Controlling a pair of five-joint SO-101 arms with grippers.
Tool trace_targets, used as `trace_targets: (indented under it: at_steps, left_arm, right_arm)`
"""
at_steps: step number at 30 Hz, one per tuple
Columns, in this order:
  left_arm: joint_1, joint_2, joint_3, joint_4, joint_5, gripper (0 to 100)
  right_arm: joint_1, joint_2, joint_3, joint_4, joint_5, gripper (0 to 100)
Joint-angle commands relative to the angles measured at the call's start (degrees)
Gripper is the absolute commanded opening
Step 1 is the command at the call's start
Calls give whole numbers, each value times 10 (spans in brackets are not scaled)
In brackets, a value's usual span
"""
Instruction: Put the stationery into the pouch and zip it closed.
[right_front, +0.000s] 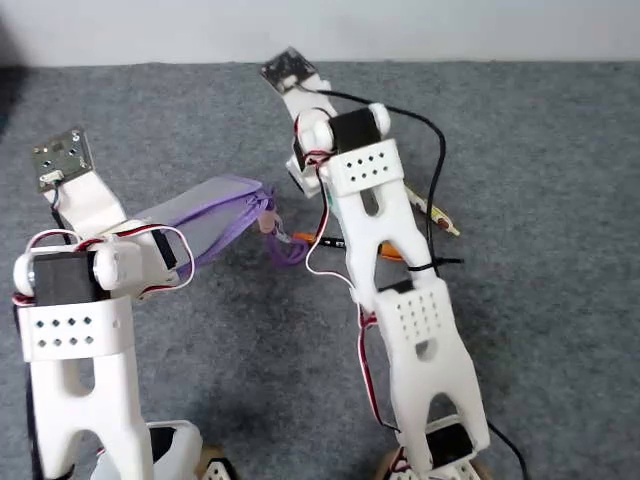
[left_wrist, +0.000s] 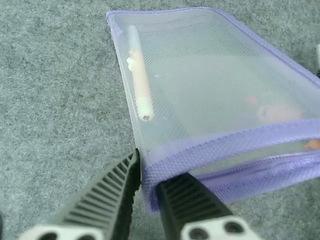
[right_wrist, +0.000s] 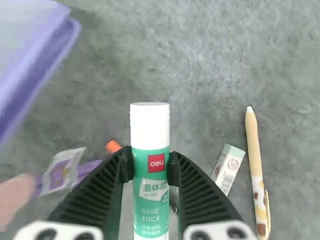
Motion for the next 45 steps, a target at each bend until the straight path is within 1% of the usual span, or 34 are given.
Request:
trace_targets:
  at_steps: [1, 8, 12, 18, 25, 28, 33, 43, 45]
  left_arm:
    - [1, 0, 1, 2, 5, 12]
    - [1, 0, 1, 2, 5, 12]
    - [1, 0, 1, 1, 5, 12]
    - [2, 3, 1, -1, 5, 12]
    - [2, 0, -1, 2, 5, 12]
    - [2, 0, -1, 2, 5, 12]
    - [2, 0, -1, 3, 5, 12]
    - [2, 0, -1, 3, 5, 12]
    - [2, 0, -2, 3, 5, 12]
  right_arm:
    - [-17, -174, 115, 26, -24, 7]
    - [-57, -439, 377, 24, -76, 7]
    - [-102, -582, 484, 23, -105, 7]
    - [-188, -749, 593, -6, -209, 7]
    - [-288, -916, 766, -69, -222, 7]
    - [-309, -999, 860, -158, -222, 7]
    - [-307, -1095, 1021, -340, -217, 7]
    - [-307, -1113, 1180, -667, -216, 8]
    - [-307, -1113, 1224, -731, -195, 8]
